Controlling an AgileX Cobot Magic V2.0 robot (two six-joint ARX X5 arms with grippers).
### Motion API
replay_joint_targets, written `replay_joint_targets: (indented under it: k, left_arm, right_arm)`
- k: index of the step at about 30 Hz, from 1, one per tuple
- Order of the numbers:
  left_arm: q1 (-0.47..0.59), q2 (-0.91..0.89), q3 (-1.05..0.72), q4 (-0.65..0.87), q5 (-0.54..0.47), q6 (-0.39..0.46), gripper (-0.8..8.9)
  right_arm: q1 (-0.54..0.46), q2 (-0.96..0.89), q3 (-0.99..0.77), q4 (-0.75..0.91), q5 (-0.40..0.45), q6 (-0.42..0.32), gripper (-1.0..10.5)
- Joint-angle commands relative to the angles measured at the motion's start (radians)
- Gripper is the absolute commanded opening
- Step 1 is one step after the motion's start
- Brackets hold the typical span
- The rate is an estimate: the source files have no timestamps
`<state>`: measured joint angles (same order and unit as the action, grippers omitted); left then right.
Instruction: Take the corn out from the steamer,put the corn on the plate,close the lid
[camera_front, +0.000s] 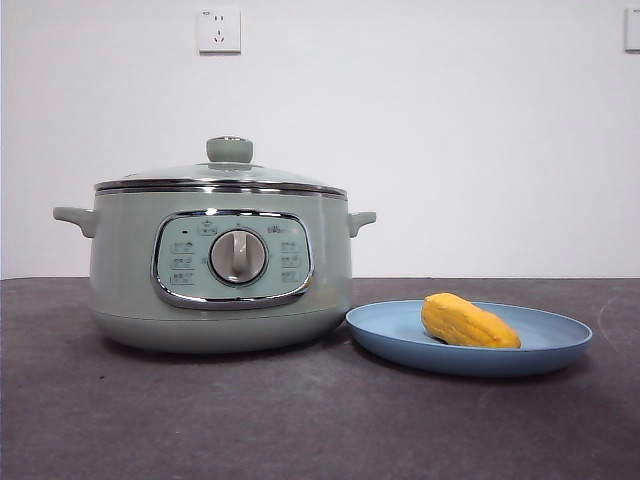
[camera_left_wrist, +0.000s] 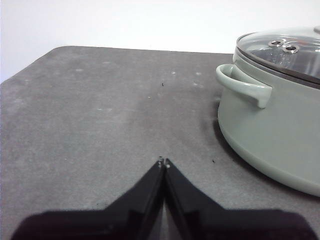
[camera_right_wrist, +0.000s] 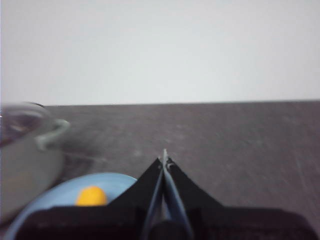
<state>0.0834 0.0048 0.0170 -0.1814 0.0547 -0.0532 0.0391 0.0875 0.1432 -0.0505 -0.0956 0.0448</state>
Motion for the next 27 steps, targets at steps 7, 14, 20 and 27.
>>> replay_joint_targets:
  k: [7, 14, 20, 27]
  left_arm:
    - [0.004, -0.002, -0.014, 0.003, -0.001, -0.004, -0.03]
    - [0.004, -0.002, -0.014, 0.003, -0.001, -0.003, -0.03]
    - [0.004, -0.002, -0.014, 0.003, -0.001, -0.004, -0.03]
    - [0.004, -0.002, -0.014, 0.003, -0.001, -0.004, -0.03]
  right_arm:
    - [0.002, -0.086, -0.131, 0.018, 0.031, 0.074, 0.0]
    - [0.005, -0.087, -0.138, -0.128, 0.035, 0.1, 0.0]
    - [0.01, -0.087, -0.138, -0.127, 0.049, 0.141, 0.0]
    - [0.01, -0.086, -0.138, -0.127, 0.05, 0.141, 0.0]
